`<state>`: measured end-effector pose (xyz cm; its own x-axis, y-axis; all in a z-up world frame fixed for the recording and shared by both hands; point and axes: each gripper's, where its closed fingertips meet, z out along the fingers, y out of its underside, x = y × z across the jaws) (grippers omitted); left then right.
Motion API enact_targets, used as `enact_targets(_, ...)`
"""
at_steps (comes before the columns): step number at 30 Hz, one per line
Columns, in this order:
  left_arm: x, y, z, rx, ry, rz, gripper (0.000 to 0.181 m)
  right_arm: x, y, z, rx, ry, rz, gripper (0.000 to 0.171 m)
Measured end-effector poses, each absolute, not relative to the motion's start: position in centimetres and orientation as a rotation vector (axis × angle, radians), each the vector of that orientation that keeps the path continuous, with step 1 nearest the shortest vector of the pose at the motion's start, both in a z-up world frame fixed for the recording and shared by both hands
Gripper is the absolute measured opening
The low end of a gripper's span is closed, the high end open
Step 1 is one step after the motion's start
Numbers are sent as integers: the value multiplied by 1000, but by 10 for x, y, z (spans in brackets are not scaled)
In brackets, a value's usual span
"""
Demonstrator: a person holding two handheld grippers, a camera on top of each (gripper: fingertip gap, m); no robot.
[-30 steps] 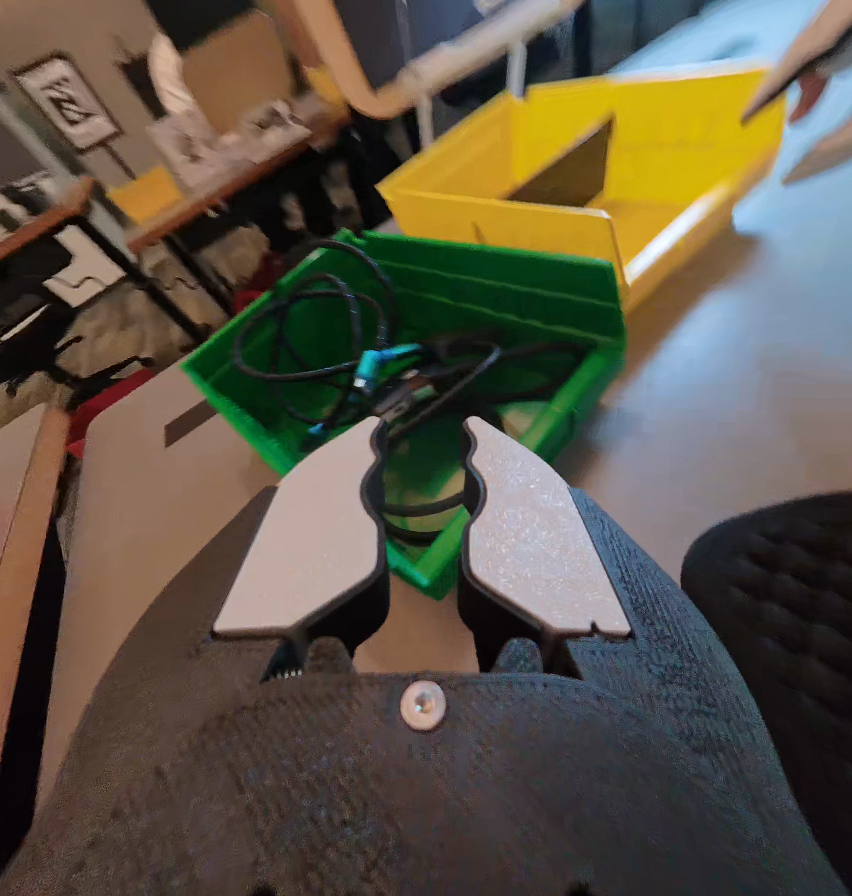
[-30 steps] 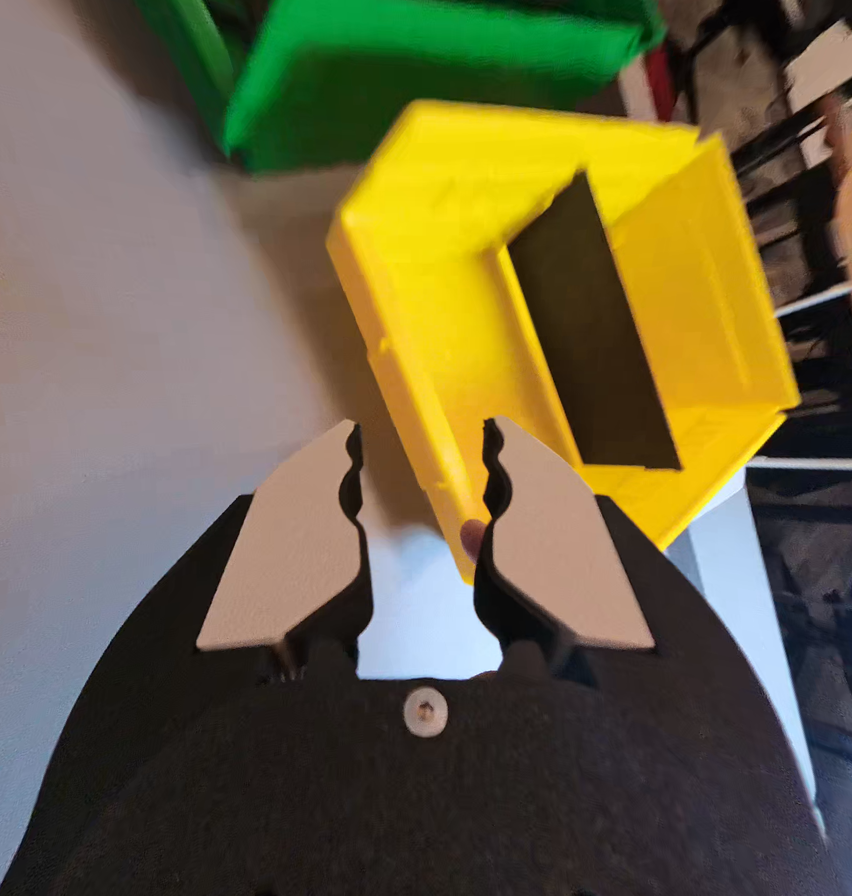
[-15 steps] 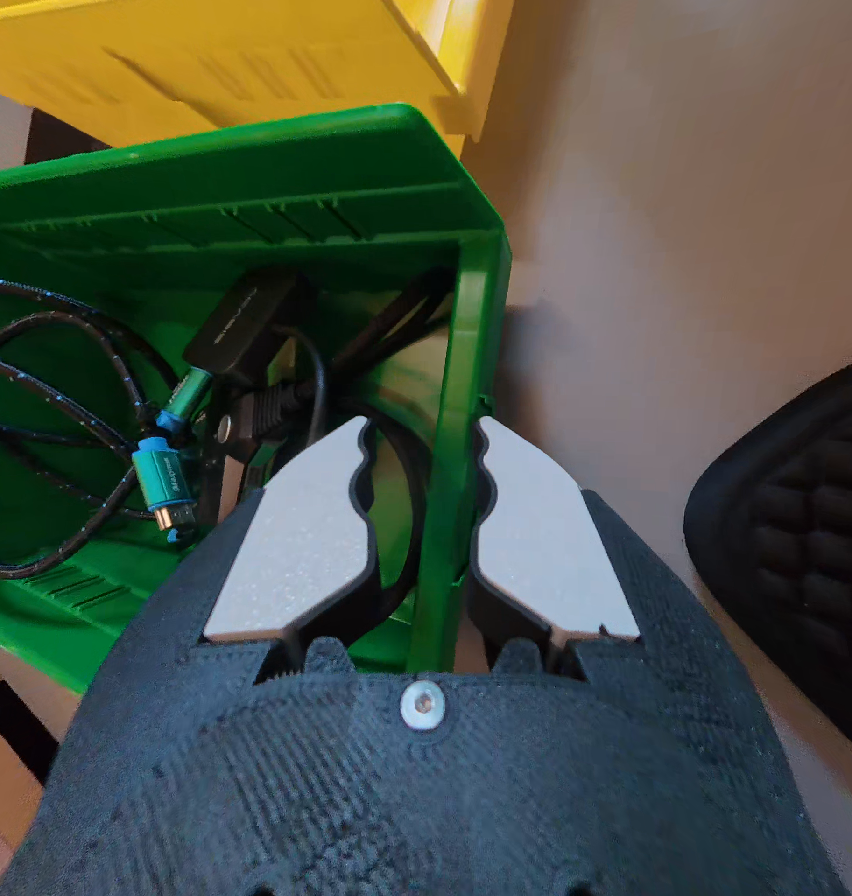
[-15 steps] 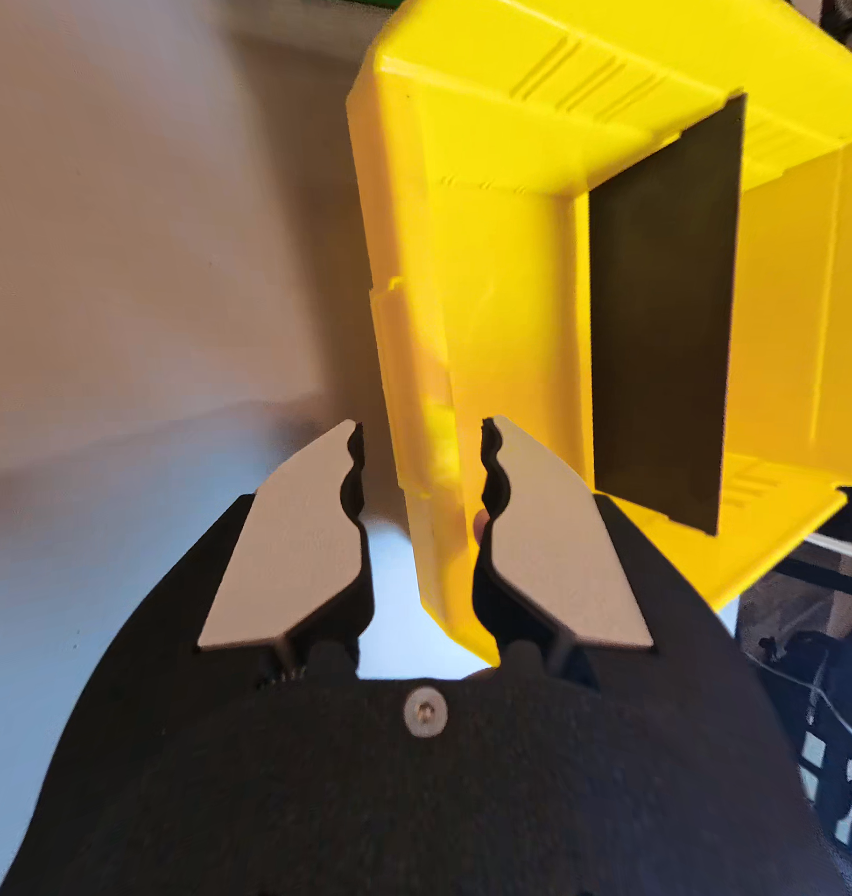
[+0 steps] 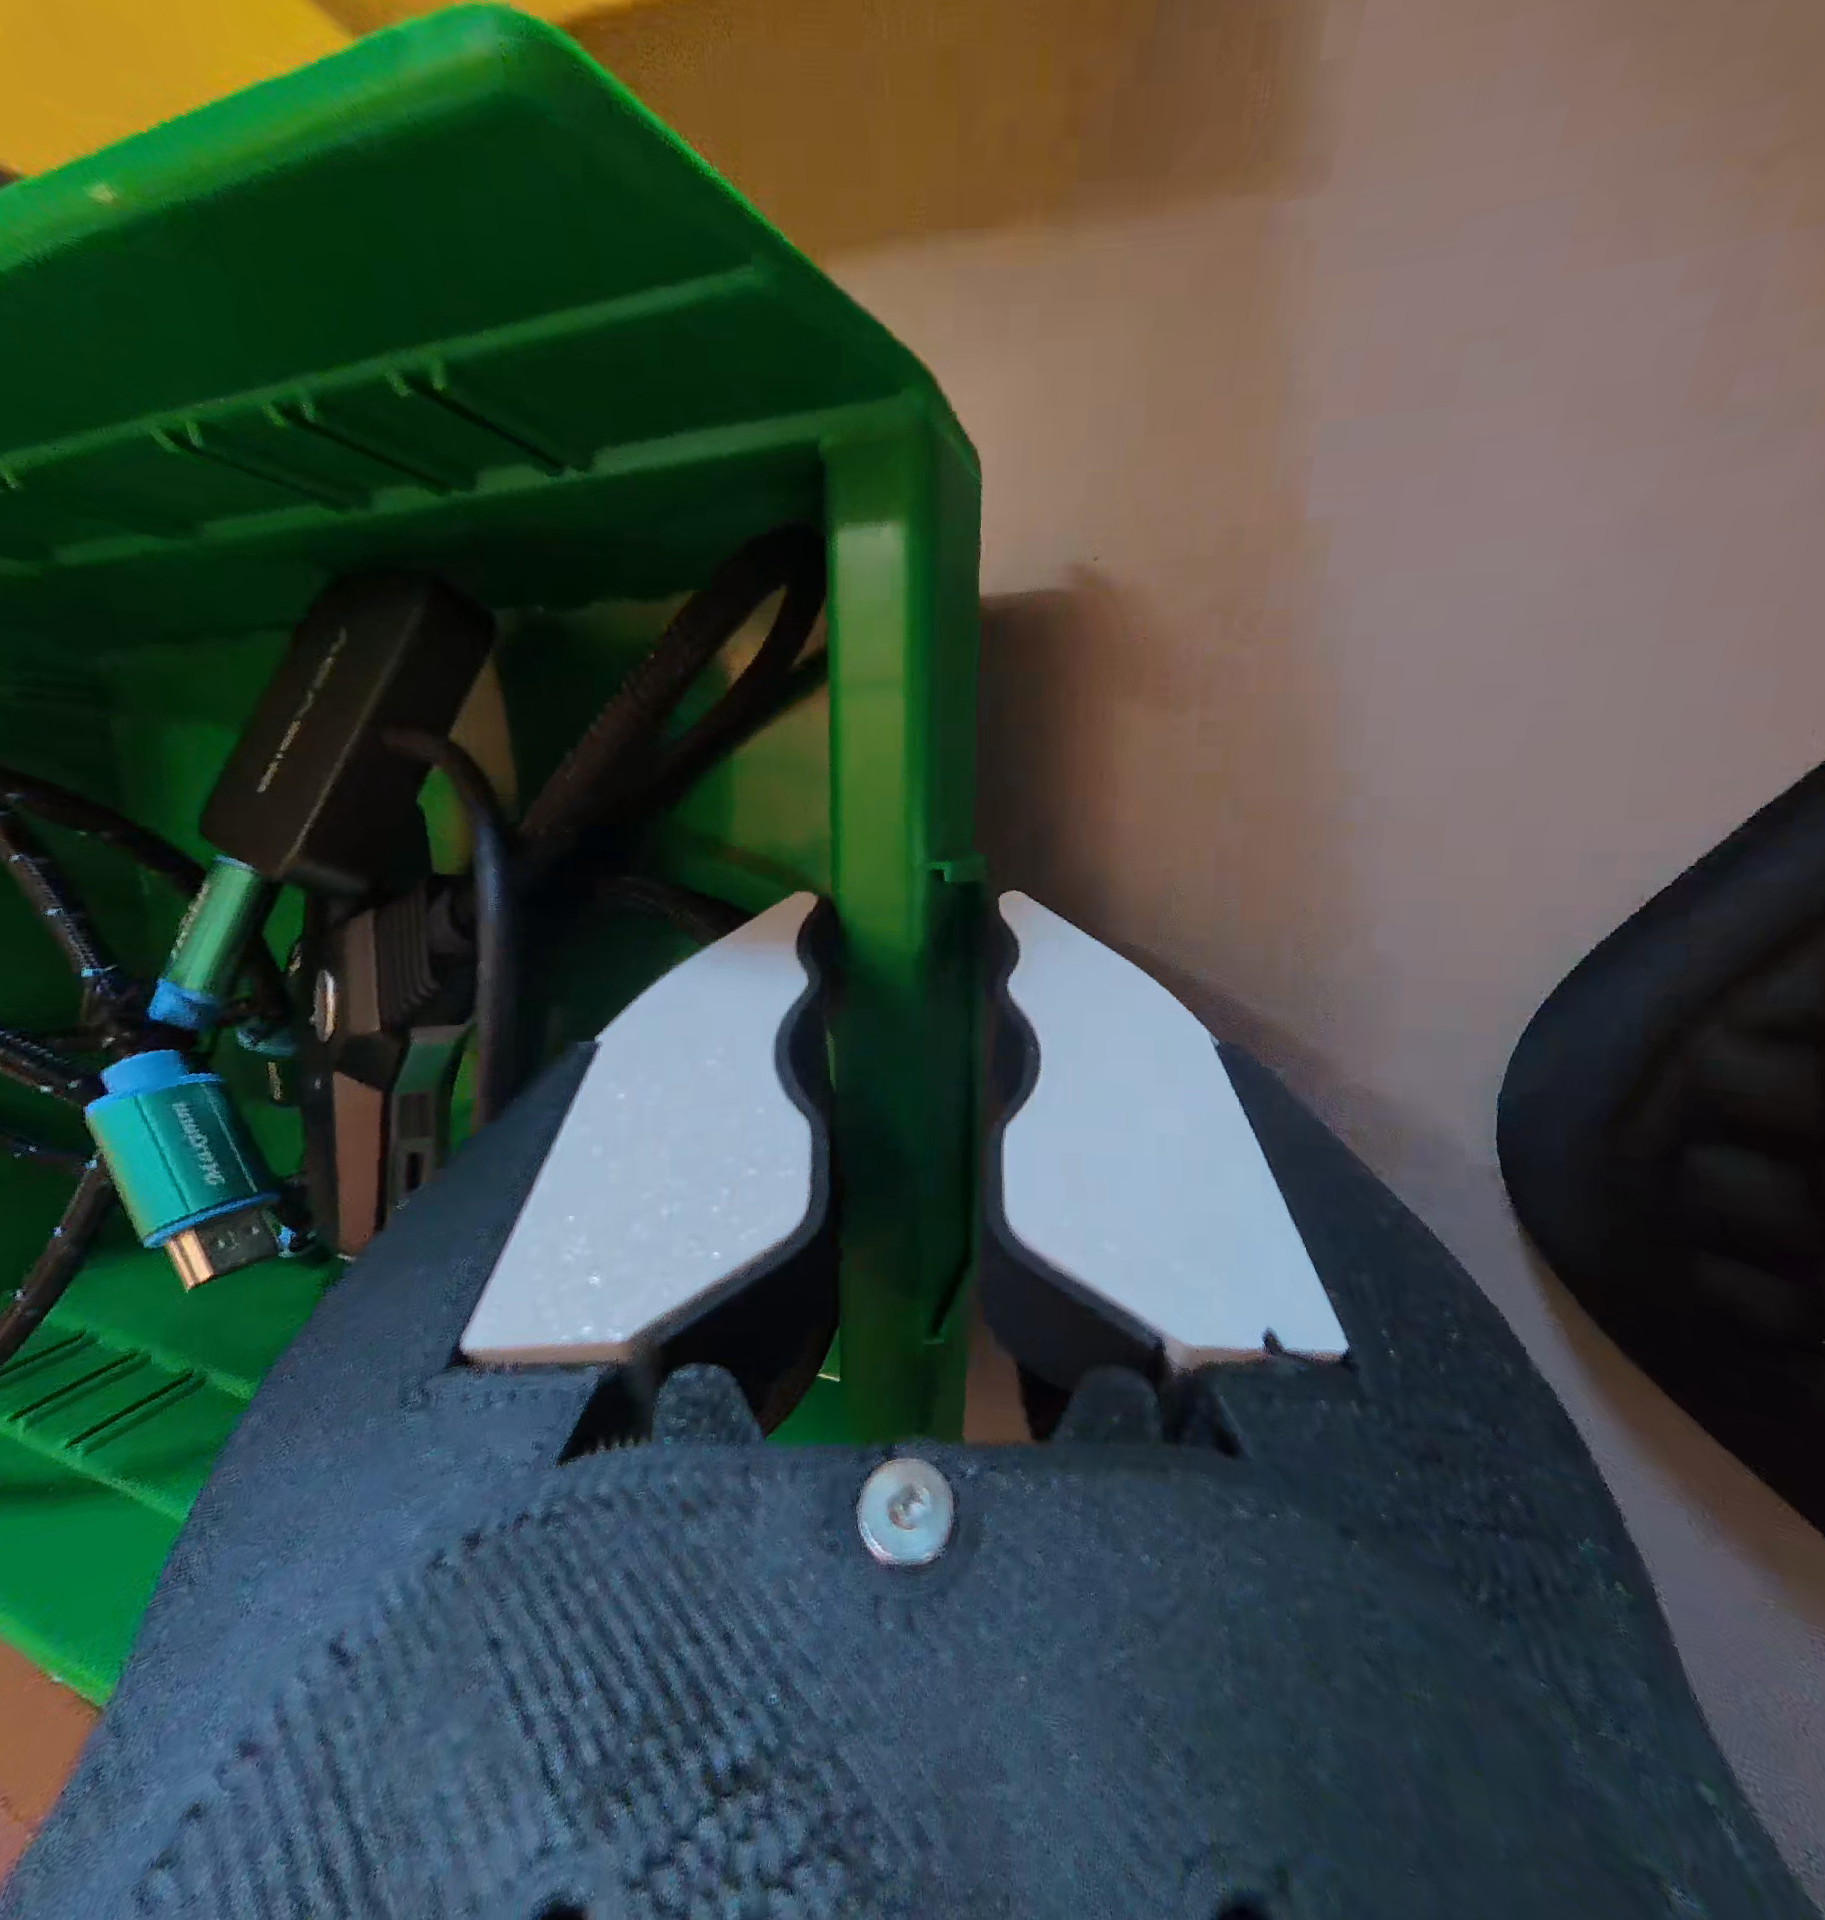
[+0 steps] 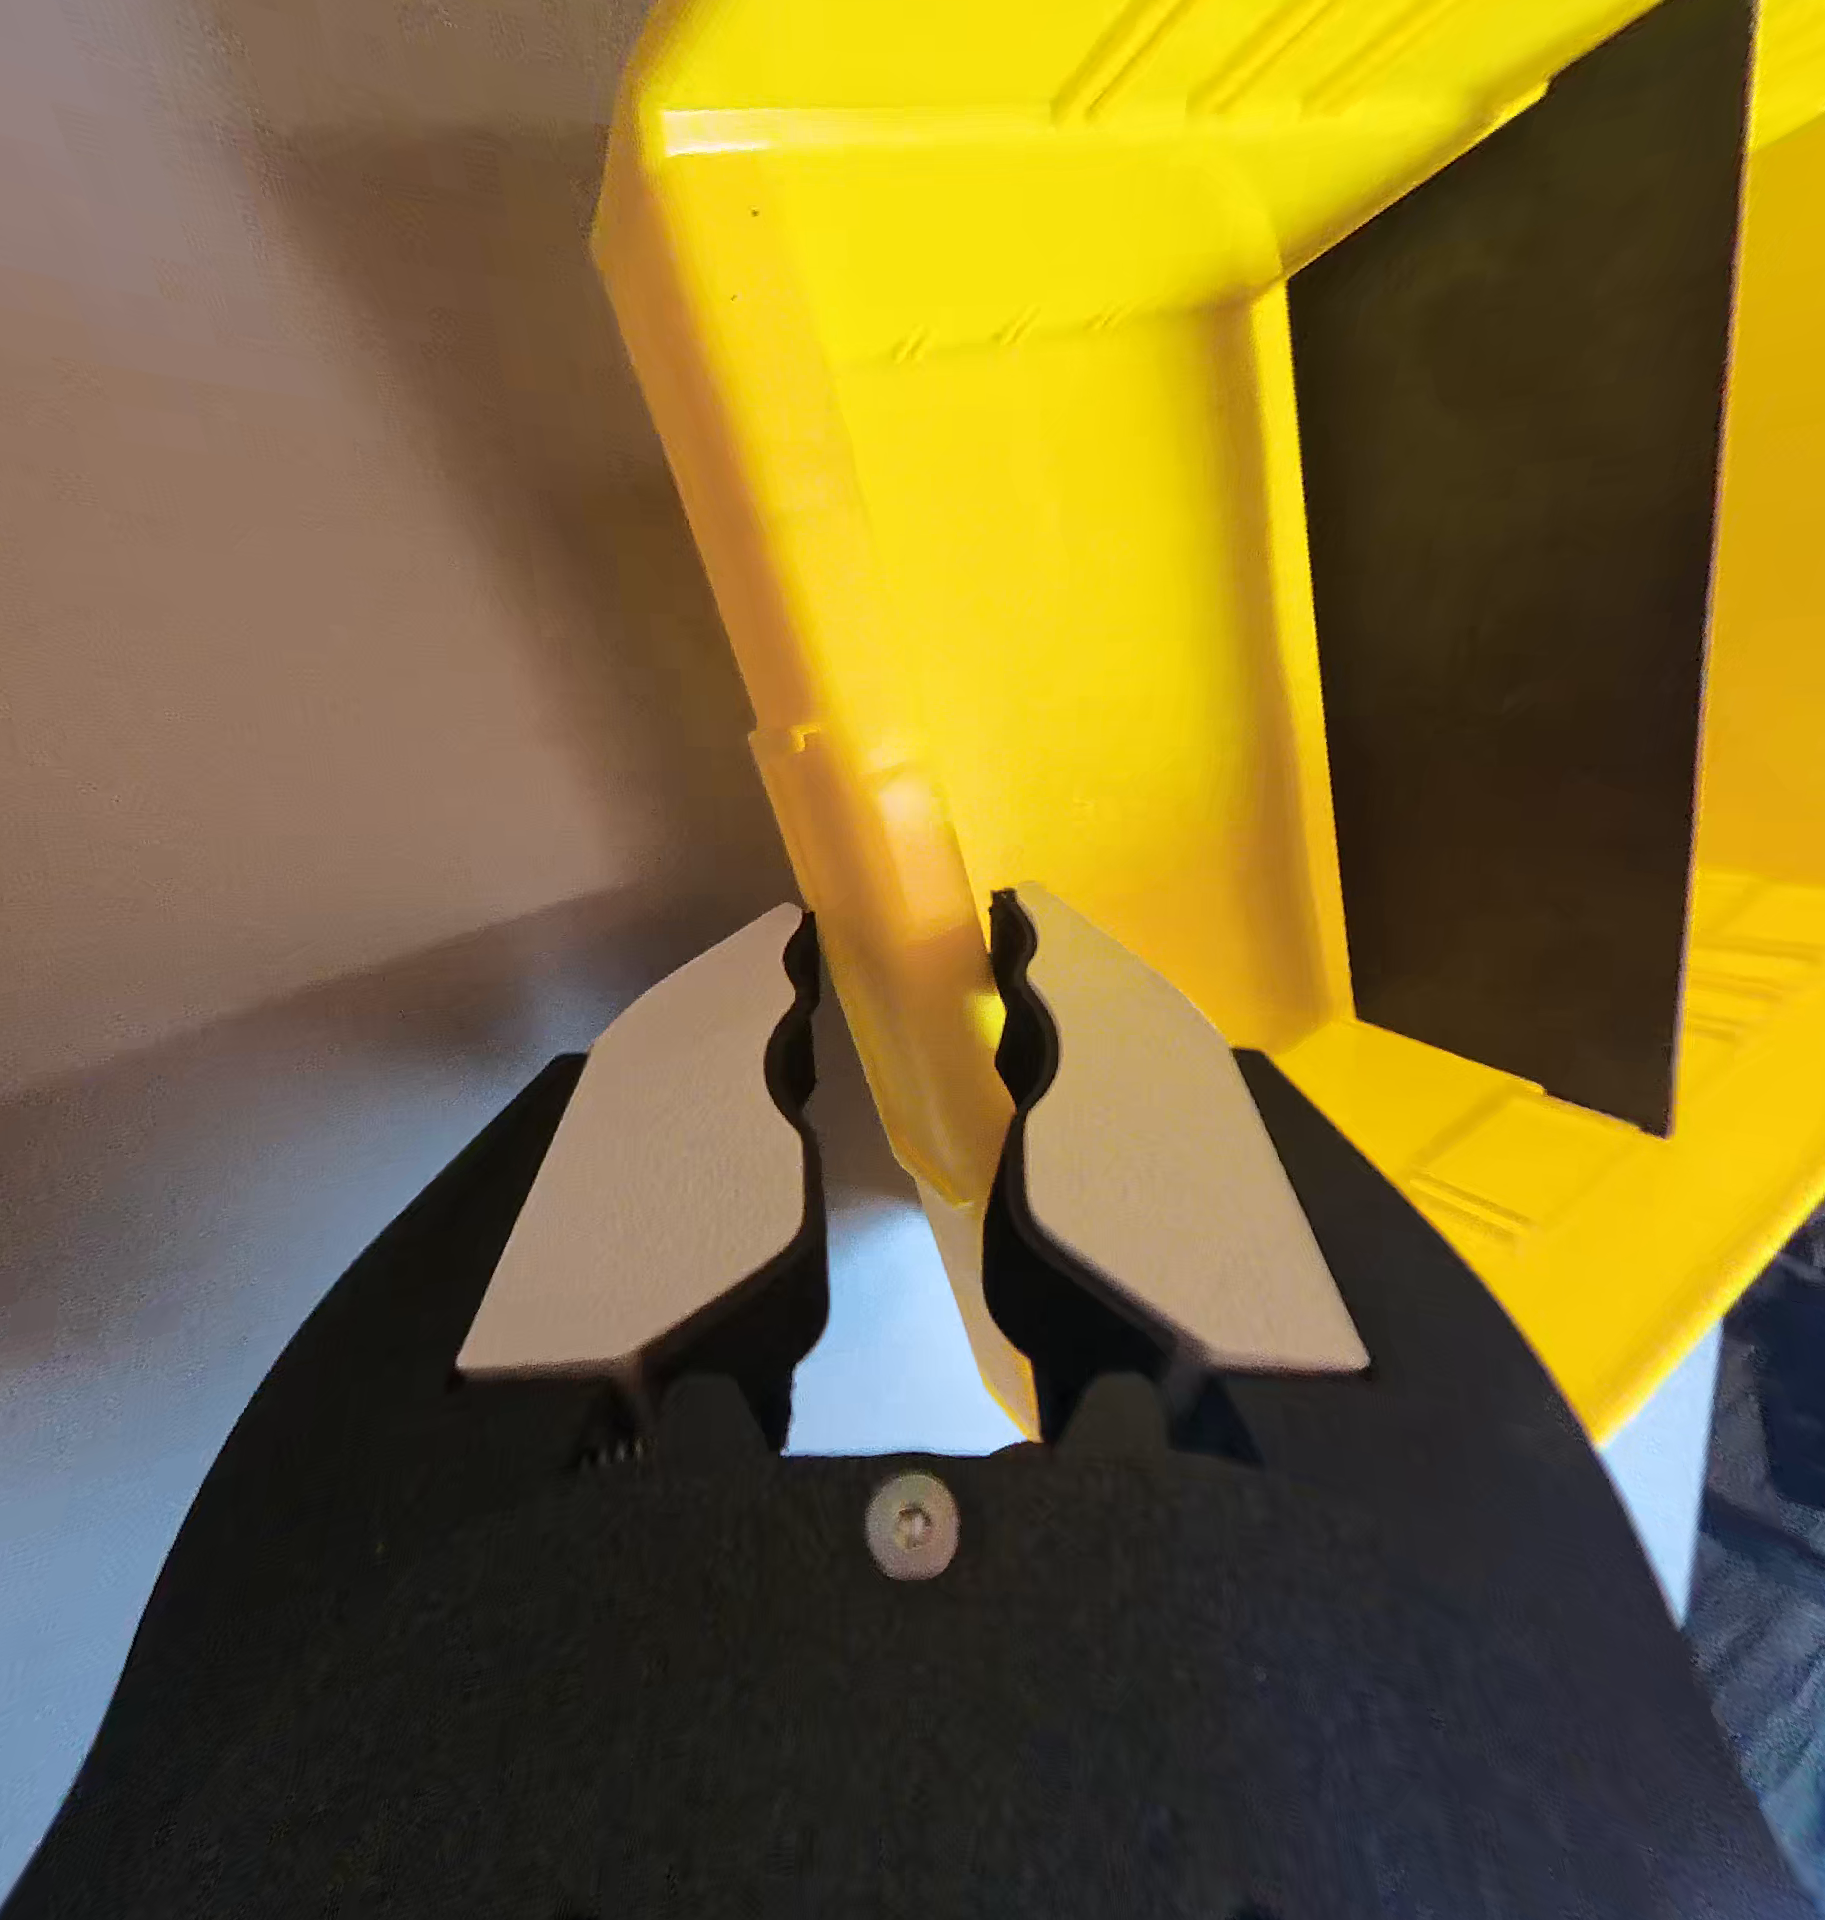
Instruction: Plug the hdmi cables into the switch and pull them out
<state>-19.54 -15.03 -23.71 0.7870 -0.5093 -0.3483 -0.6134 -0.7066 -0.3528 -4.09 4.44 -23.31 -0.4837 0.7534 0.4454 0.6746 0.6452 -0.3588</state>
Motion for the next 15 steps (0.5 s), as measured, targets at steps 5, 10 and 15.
enact_targets(5, -195, -147, -237, -2515, 848, 341, 28, 9, 58, -229, -1185, -2181, 155, 32)
enact_targets(10, -193, -144, -237, -2519, 853, 347, 28, 50, 88, -229, -1247, -2089, 59, 32)
enact_targets(15, -191, -138, -237, -2514, 841, 359, 28, 75, 127, -225, -1359, -1973, 7, 33)
